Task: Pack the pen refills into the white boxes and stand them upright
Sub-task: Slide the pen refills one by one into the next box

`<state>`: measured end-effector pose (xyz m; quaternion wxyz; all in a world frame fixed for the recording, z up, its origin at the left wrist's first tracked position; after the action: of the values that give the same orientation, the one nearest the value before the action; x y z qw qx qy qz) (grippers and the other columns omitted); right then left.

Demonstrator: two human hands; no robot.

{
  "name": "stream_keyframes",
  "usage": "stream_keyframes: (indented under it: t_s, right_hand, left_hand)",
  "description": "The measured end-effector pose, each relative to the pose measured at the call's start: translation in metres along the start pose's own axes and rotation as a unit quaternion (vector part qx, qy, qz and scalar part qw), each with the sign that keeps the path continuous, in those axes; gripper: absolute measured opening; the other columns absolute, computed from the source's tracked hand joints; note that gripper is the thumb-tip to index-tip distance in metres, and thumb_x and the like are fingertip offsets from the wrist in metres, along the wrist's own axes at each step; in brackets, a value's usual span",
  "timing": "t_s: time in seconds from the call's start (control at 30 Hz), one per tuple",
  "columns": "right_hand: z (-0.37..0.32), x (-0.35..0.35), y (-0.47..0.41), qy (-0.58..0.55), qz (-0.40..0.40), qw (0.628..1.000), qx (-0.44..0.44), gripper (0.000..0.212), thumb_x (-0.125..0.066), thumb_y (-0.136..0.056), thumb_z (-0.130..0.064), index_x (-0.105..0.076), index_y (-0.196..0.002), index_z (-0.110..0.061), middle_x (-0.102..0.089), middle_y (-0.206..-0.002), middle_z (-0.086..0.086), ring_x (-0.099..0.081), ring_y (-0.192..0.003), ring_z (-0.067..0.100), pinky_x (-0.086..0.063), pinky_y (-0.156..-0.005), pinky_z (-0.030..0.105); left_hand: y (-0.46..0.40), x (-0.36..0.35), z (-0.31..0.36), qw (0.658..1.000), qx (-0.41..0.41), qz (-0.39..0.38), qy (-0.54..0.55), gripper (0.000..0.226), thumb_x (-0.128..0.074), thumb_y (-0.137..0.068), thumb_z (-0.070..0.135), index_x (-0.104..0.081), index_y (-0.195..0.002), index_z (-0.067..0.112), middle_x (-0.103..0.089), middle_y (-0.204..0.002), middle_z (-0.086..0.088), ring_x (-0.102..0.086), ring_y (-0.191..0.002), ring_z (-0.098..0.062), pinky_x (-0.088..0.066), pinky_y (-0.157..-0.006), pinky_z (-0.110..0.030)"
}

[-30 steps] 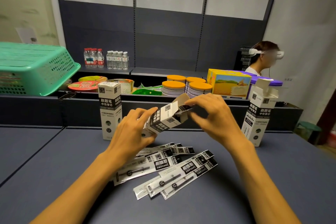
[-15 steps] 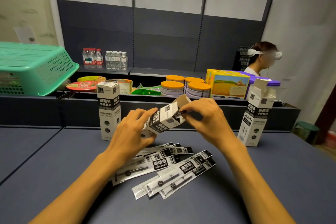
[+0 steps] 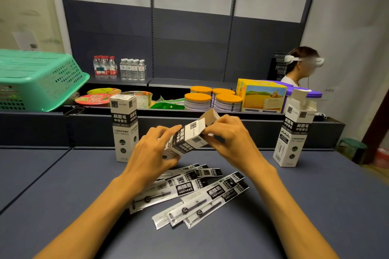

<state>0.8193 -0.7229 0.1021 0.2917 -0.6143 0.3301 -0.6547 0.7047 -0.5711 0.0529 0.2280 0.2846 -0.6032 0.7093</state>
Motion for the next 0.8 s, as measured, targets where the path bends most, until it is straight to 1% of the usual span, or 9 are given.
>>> stream_keyframes:
  t_s: [0.07, 0.13, 0.23, 0.33, 0.4, 0.47, 0.6, 0.7, 0.8]
  right_hand:
    - [-0.001, -0.002, 0.000, 0.007, -0.008, 1.000, 0.011, 0.024, -0.077, -0.078, -0.014, -0.073, -0.102, -0.017, -0.073, -0.094, -0.002, -0.055, -0.088, 0.016, -0.045, -0.072, 0.035]
    - [0.002, 0.004, -0.001, -0.008, -0.001, 1.000, 0.000, 0.024, -0.072, -0.083, -0.023, -0.072, -0.106, -0.019, -0.073, -0.098, -0.003, -0.058, -0.089, 0.015, -0.044, -0.076, 0.032]
    - [0.012, 0.018, 0.001, -0.046, 0.035, 0.997, -0.045, 0.028, -0.060, -0.088, -0.037, -0.070, -0.110, -0.022, -0.071, -0.100, -0.009, -0.059, -0.091, 0.006, -0.042, -0.083, 0.027]
    - [0.029, 0.023, 0.008, -0.084, 0.032, 0.990, -0.108, 0.022, -0.058, -0.089, -0.039, -0.069, -0.102, -0.026, -0.067, -0.093, -0.015, -0.060, -0.084, 0.002, -0.048, -0.081, 0.026]
    - [0.036, 0.014, 0.013, -0.108, -0.027, 0.983, -0.143, 0.014, -0.061, -0.090, -0.035, -0.069, -0.097, -0.027, -0.067, -0.089, -0.016, -0.062, -0.081, 0.003, -0.053, -0.075, 0.029]
    - [0.039, -0.005, 0.018, -0.118, -0.114, 0.971, -0.174, 0.011, -0.063, -0.090, -0.032, -0.070, -0.097, -0.027, -0.068, -0.089, -0.015, -0.062, -0.081, 0.003, -0.056, -0.074, 0.032]
    - [0.030, -0.046, 0.031, -0.116, -0.264, 0.938, -0.191, 0.022, -0.062, -0.086, -0.045, -0.068, -0.102, -0.031, -0.066, -0.098, -0.015, -0.059, -0.089, 0.000, -0.055, -0.081, 0.035]
    - [0.009, -0.065, 0.035, -0.136, -0.330, 0.917, -0.177, 0.032, -0.066, -0.085, -0.047, -0.068, -0.109, -0.026, -0.065, -0.108, -0.014, -0.057, -0.096, 0.000, -0.053, -0.085, 0.030]
    - [-0.008, -0.075, 0.036, -0.173, -0.359, 0.903, -0.163, 0.037, -0.073, -0.078, -0.049, -0.069, -0.109, -0.029, -0.063, -0.111, -0.016, -0.055, -0.101, 0.000, -0.050, -0.089, 0.027]
  left_hand:
    - [0.000, 0.000, -0.001, 1.000, 0.001, 0.000, 0.000, 0.083, -0.082, -0.068, 0.030, -0.043, -0.141, 0.024, -0.055, -0.116, 0.001, -0.051, -0.099, -0.016, -0.050, -0.068, -0.029]
    - [0.000, 0.000, -0.003, 1.000, 0.005, 0.001, 0.003, 0.084, -0.082, -0.068, 0.030, -0.042, -0.141, 0.025, -0.055, -0.115, 0.001, -0.051, -0.099, -0.016, -0.049, -0.068, -0.029]
    - [0.000, 0.002, -0.005, 1.000, 0.011, 0.006, 0.005, 0.083, -0.082, -0.069, 0.031, -0.042, -0.141, 0.024, -0.055, -0.114, 0.001, -0.051, -0.097, -0.017, -0.051, -0.065, -0.032]
    - [-0.001, 0.005, -0.006, 1.000, 0.018, 0.018, 0.011, 0.081, -0.082, -0.070, 0.029, -0.042, -0.141, 0.022, -0.055, -0.113, -0.001, -0.051, -0.097, -0.017, -0.052, -0.065, -0.032]
    - [-0.002, 0.007, -0.008, 0.999, 0.020, 0.025, 0.018, 0.082, -0.082, -0.071, 0.028, -0.041, -0.142, 0.021, -0.055, -0.113, -0.001, -0.051, -0.098, -0.017, -0.051, -0.066, -0.031]
    - [-0.002, 0.008, -0.009, 0.999, 0.022, 0.027, 0.025, 0.084, -0.081, -0.071, 0.029, -0.039, -0.143, 0.023, -0.055, -0.115, -0.001, -0.050, -0.100, -0.017, -0.052, -0.068, -0.032]
    - [-0.002, 0.008, -0.011, 0.999, 0.026, 0.027, 0.028, 0.085, -0.081, -0.071, 0.029, -0.037, -0.143, 0.024, -0.054, -0.114, 0.000, -0.049, -0.100, -0.015, -0.054, -0.069, -0.034]
    - [-0.001, 0.009, -0.011, 0.999, 0.027, 0.029, 0.029, 0.086, -0.082, -0.070, 0.028, -0.036, -0.143, 0.025, -0.054, -0.113, 0.000, -0.048, -0.100, -0.015, -0.054, -0.069, -0.034]
    - [-0.001, 0.009, -0.012, 0.999, 0.027, 0.029, 0.032, 0.087, -0.082, -0.070, 0.027, -0.035, -0.143, 0.026, -0.054, -0.113, 0.000, -0.049, -0.100, -0.016, -0.054, -0.069, -0.034]
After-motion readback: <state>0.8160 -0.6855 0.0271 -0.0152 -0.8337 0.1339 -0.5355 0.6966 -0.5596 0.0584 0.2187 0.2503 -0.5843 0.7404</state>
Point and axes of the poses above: each hand's wrist, its own y-axis away from the middle knuckle, its own x-axis out of the back of the hand, z = x × y, the point moved 6 cm from there along -y, towards the middle knuckle
